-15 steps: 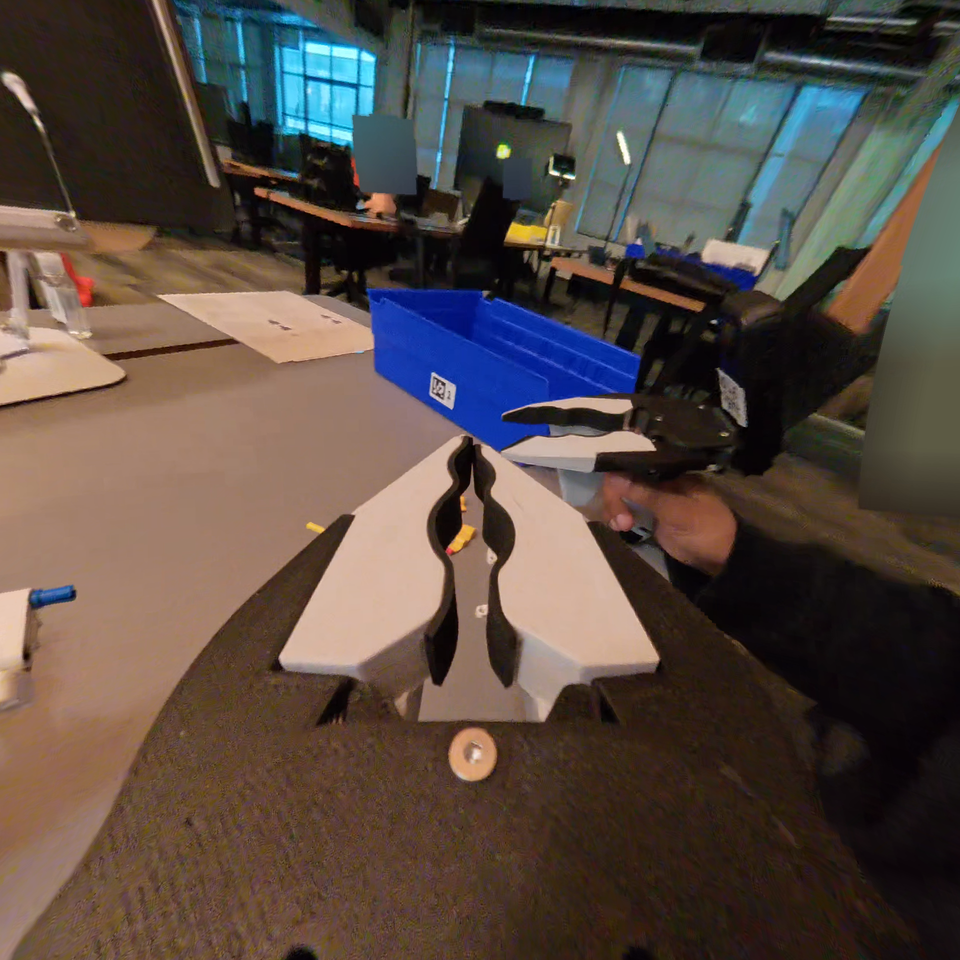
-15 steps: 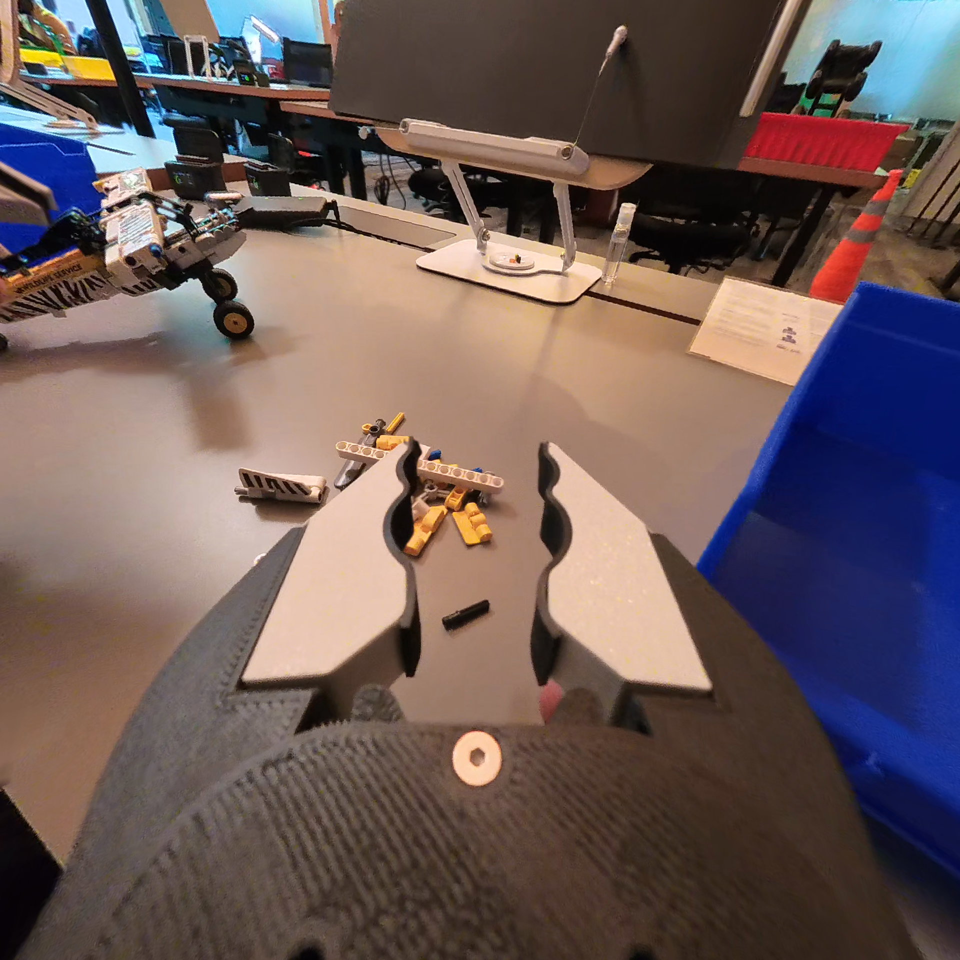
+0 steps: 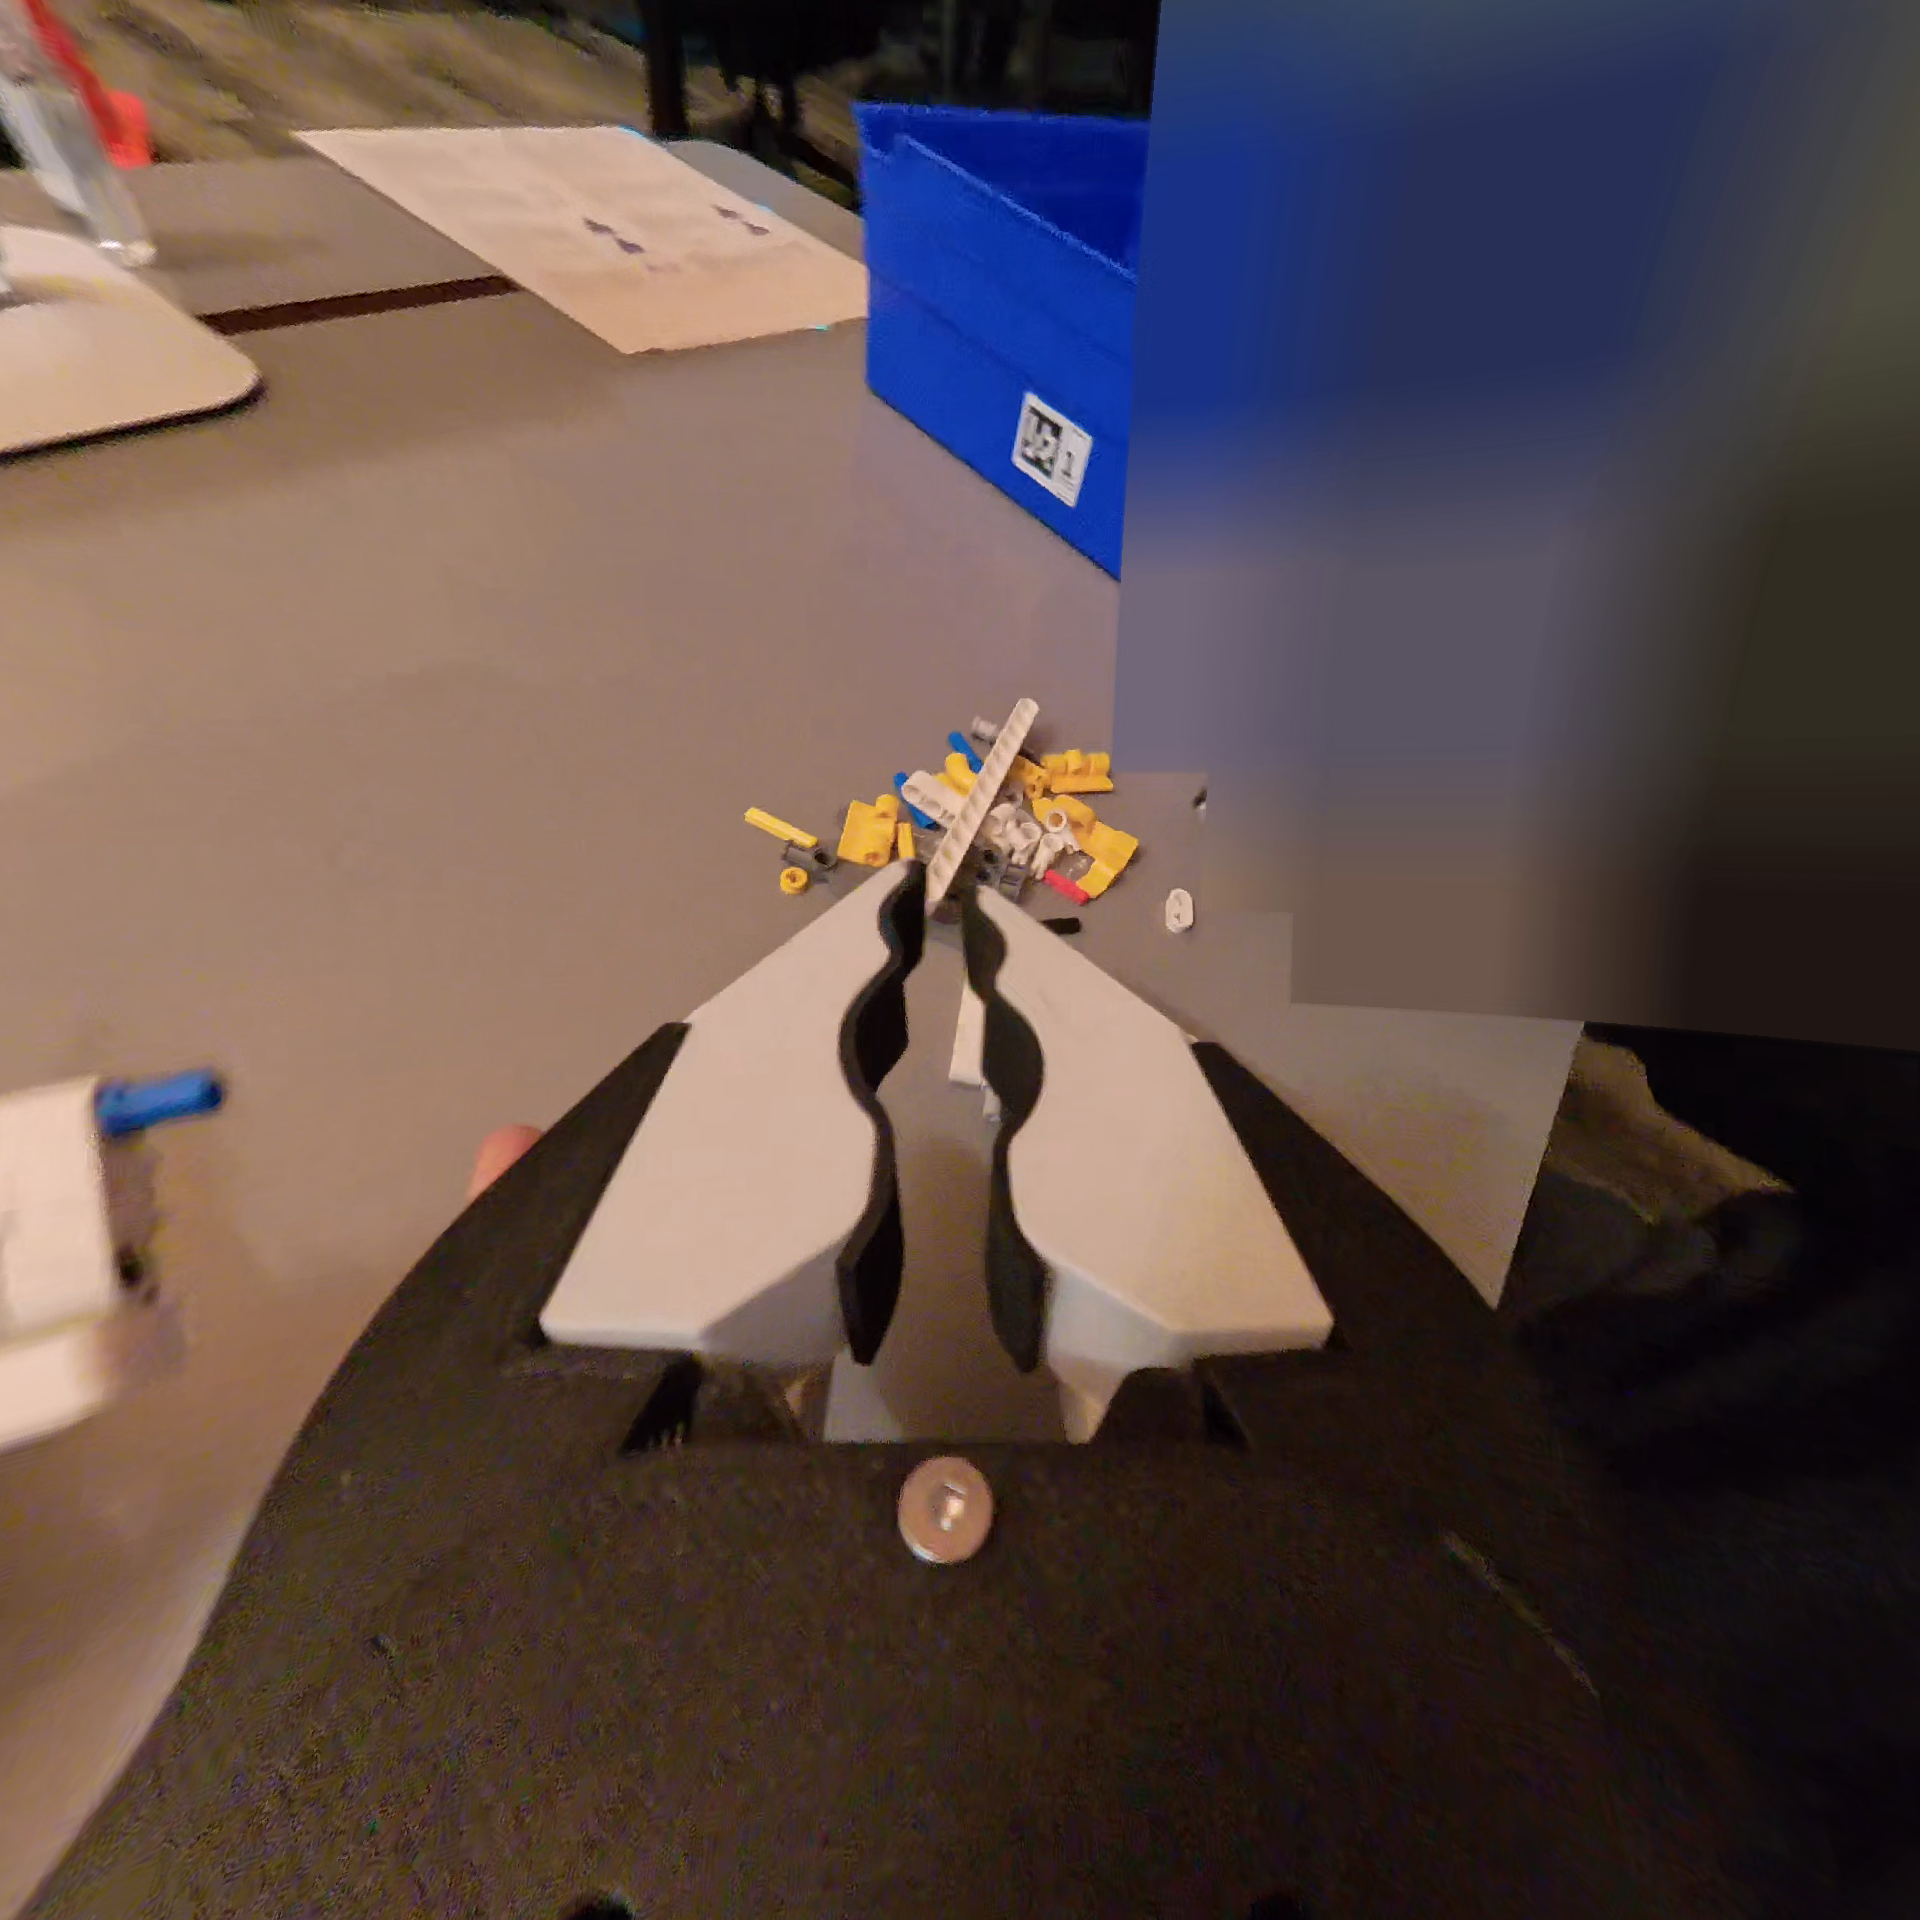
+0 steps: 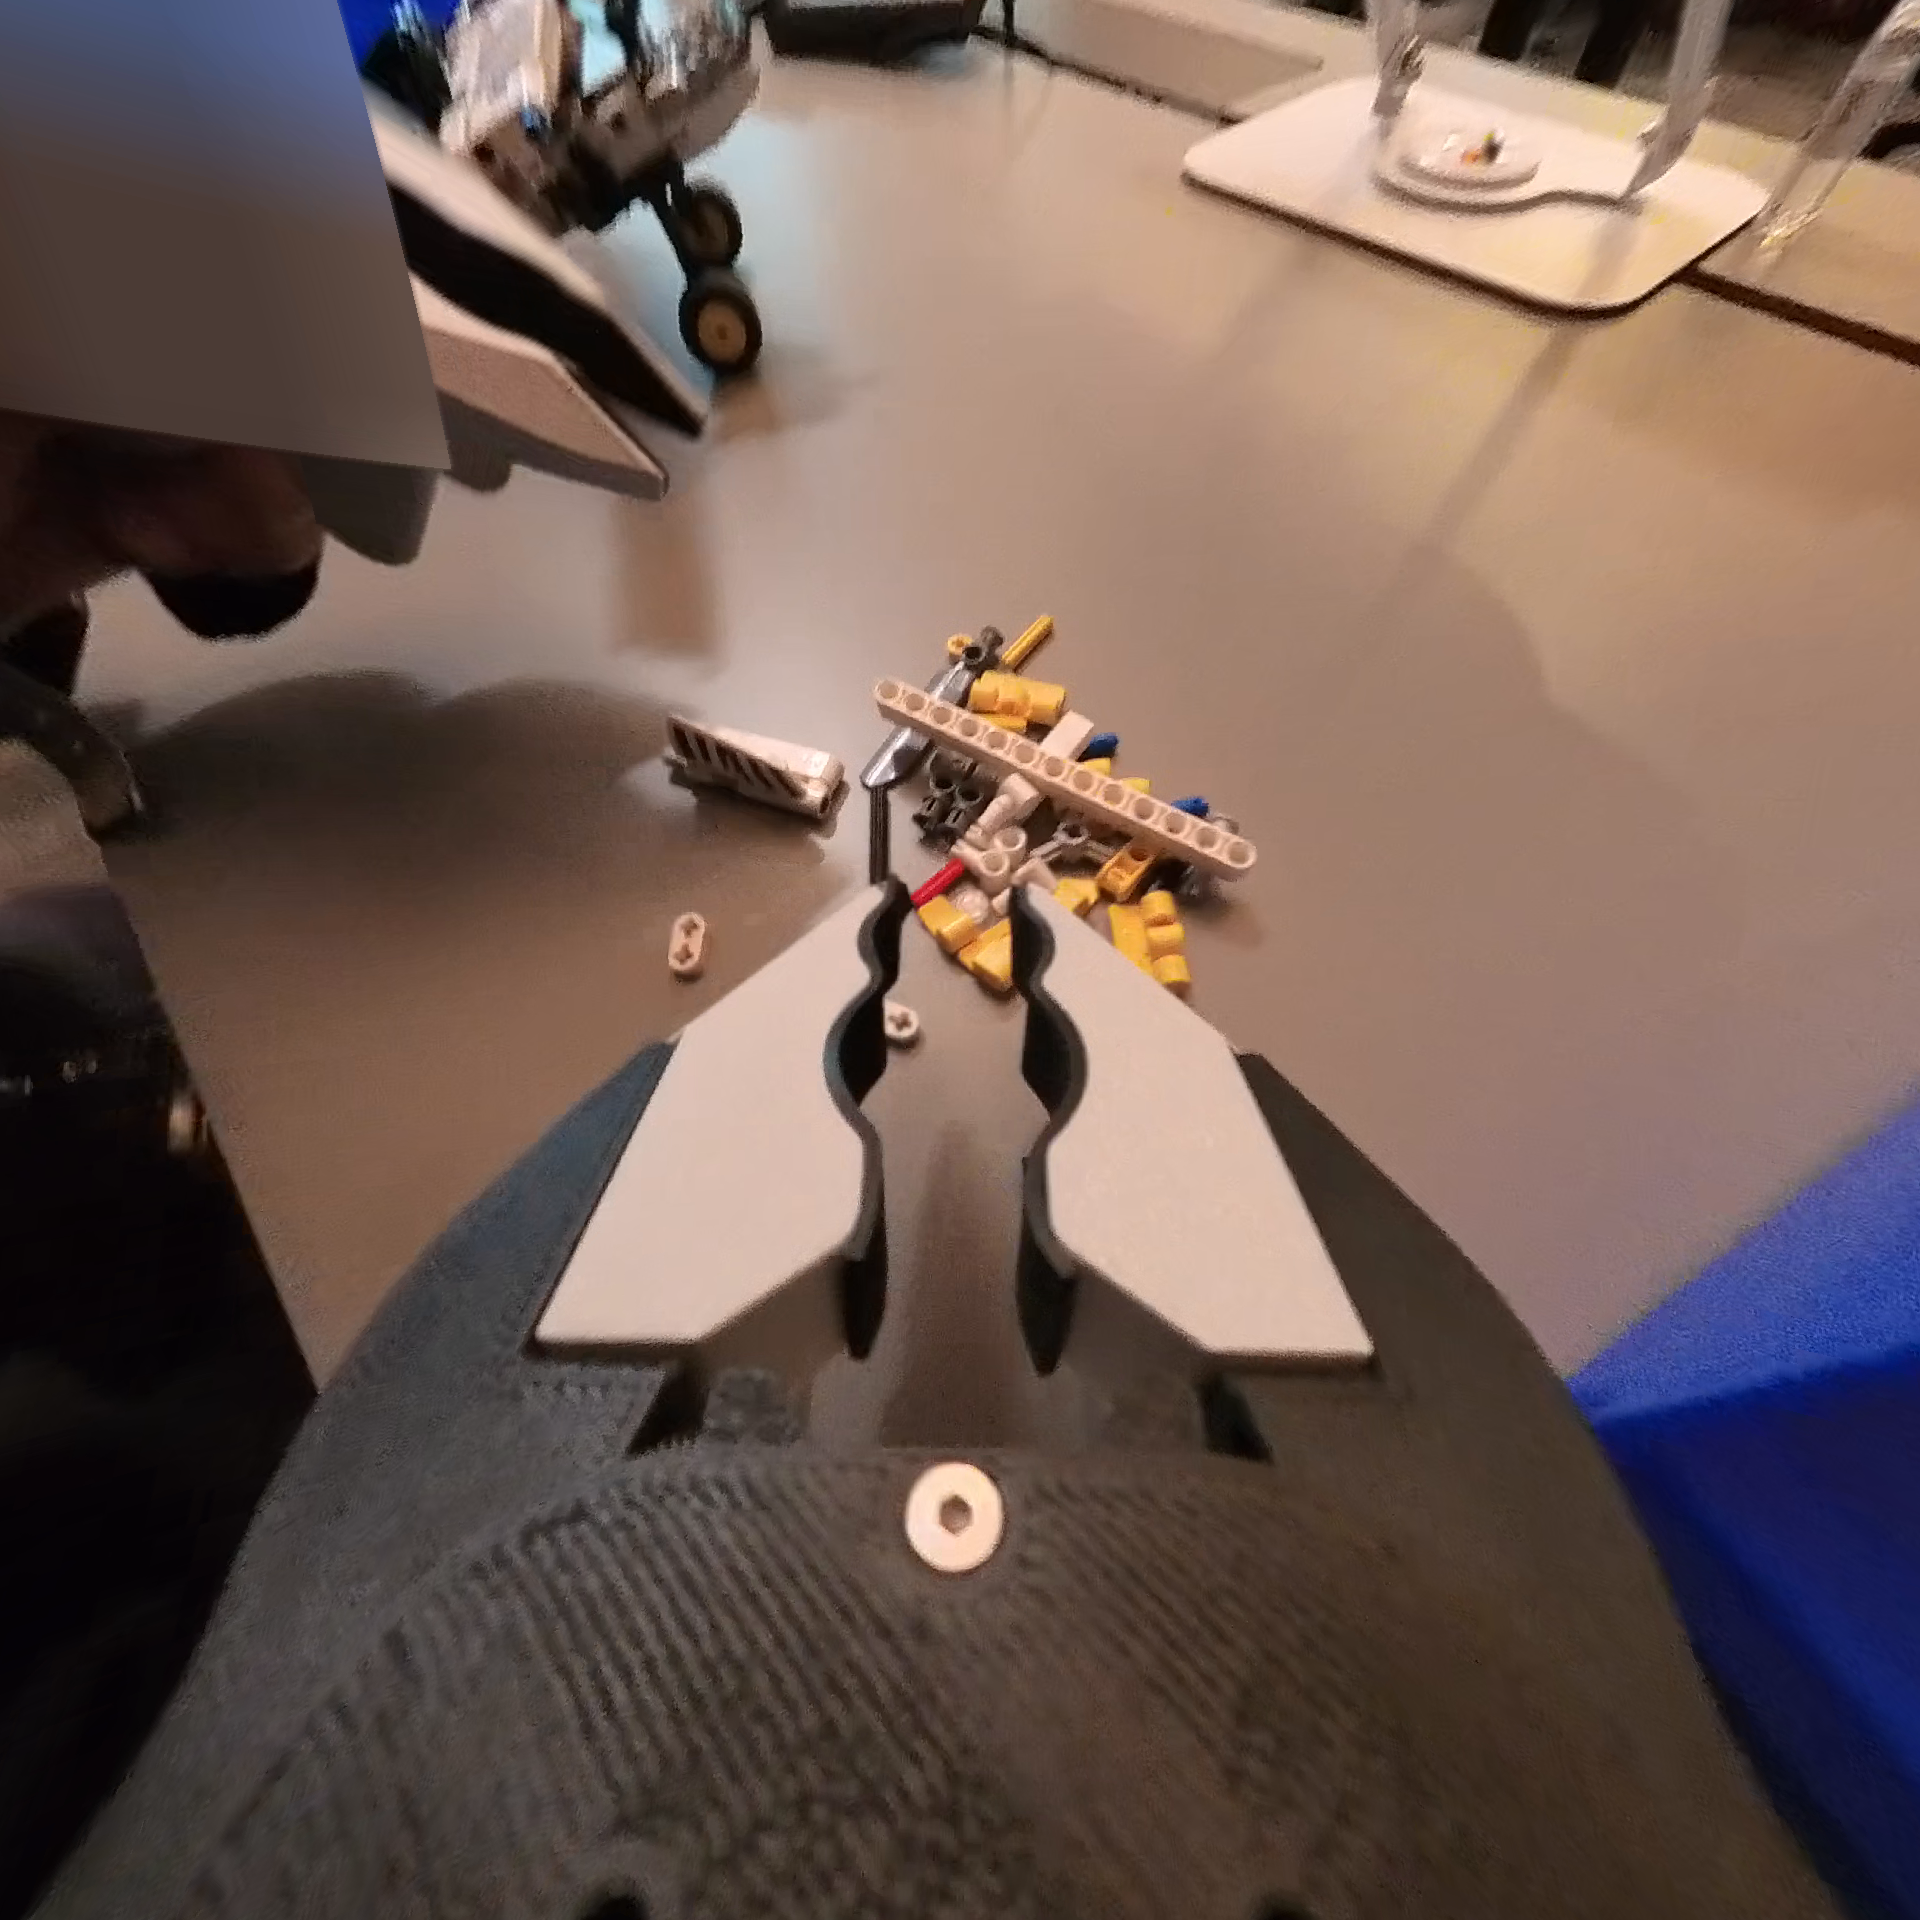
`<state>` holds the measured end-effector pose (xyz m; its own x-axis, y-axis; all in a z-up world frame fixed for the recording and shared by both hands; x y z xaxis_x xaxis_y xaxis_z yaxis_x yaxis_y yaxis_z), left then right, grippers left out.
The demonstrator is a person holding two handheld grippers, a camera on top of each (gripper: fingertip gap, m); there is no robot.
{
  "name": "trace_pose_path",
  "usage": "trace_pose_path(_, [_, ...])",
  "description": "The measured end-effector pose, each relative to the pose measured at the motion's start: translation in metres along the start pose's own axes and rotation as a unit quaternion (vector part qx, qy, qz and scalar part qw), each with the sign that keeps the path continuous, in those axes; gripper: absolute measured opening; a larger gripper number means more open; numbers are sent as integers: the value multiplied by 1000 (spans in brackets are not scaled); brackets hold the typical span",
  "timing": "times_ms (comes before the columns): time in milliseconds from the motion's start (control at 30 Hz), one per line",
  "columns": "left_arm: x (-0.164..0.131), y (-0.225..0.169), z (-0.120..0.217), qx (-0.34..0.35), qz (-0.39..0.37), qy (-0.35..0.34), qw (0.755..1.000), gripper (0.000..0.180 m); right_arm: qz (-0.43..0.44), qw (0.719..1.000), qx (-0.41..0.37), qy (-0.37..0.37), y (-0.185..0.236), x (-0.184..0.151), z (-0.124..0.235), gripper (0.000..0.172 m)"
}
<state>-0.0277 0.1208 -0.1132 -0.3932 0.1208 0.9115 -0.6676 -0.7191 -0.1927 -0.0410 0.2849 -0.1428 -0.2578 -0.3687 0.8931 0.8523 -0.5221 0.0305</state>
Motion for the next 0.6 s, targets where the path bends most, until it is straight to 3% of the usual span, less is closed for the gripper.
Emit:
trace_pose_path(167, [-3, -9, -22, -34, -46, 40, 998, 31, 44, 996, 0, 80, 9, -14, -14, 33])
trace_pose_path(300, [-19, -13, -25, -13, -83, 75, 994, 38, 57, 992, 4, 110, 11, -23, -12, 37])
trace_pose_path(400, [-29, -19, -20, -10, -92, 83, 992, 38, 73, 991, 3, 112, 14, -24, -12, 28])
trace_pose_path(433, [-31, -21, -18, -11, -90, 83, 992, 38, 78, 991, 3, 113, 15, -25, -12, 14])
trace_pose_path(600, [-38, -34, 1, -27, -80, 91, 992, 38, 90, 989, 5, 114, 17, -25, -13, 6])
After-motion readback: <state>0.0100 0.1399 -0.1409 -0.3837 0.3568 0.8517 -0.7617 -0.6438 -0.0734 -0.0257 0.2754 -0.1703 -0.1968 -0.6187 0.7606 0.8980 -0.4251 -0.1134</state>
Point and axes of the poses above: each gripper's, where its closed fingertips meet, z back along the fingers, x out of its top, y = z × x across the jaws, the point moved 5 cm from there along z, back along the fingers, and after that the axes turned 1 degree about -y, right-handed, at the moved point
